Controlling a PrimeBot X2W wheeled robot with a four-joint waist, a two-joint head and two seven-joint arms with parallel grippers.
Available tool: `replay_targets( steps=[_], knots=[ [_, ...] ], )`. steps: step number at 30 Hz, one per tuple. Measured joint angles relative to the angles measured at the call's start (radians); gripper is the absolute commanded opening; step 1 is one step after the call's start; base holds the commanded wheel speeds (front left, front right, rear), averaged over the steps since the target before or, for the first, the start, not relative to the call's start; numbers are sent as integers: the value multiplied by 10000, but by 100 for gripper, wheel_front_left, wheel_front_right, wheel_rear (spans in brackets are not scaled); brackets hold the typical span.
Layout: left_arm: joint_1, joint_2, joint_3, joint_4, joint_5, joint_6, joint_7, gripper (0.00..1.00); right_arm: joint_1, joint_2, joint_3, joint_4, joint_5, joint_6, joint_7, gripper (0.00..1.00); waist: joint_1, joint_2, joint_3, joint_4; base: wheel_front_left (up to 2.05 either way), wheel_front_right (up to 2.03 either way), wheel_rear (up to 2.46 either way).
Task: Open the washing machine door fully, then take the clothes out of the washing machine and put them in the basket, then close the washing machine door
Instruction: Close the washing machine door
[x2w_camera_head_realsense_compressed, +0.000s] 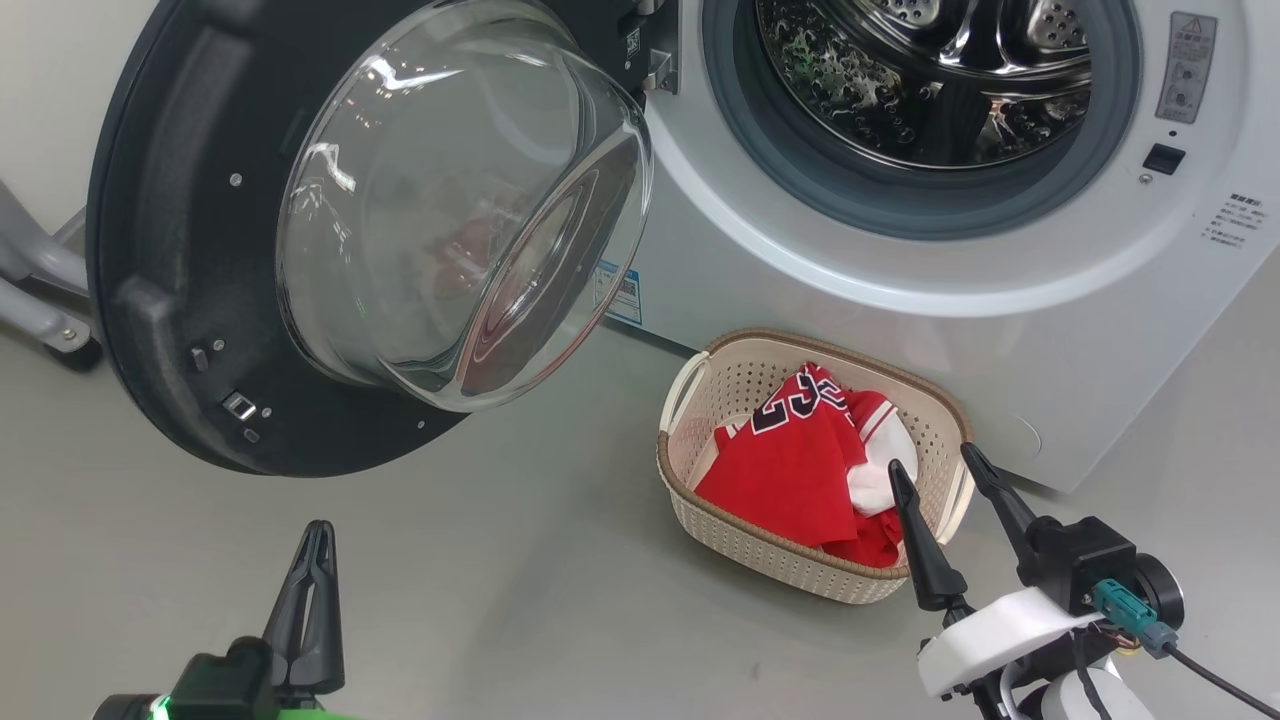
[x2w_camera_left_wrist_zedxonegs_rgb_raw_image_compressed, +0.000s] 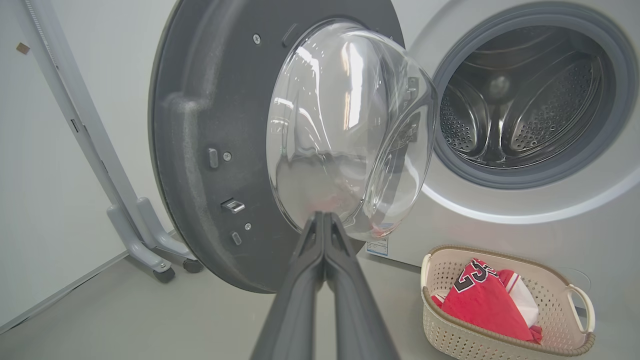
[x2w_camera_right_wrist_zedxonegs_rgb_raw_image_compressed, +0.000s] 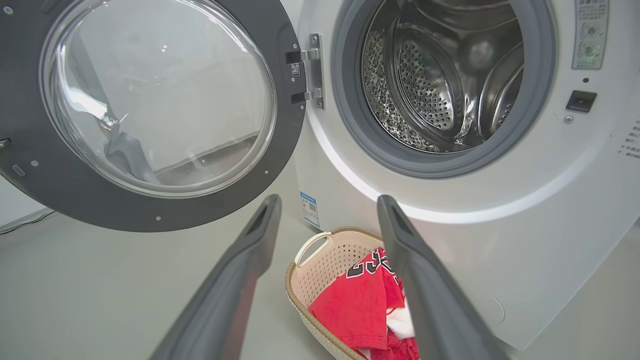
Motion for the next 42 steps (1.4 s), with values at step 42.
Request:
replay_targets(
  steps=[42],
  knots=[
    [-3569, 491, 5367, -1969, -12995, -1595, -115, 0, -280, -489, -174, -301, -84, -13, 368, 100, 1, 0, 818, 45, 0, 0, 0]
  ],
)
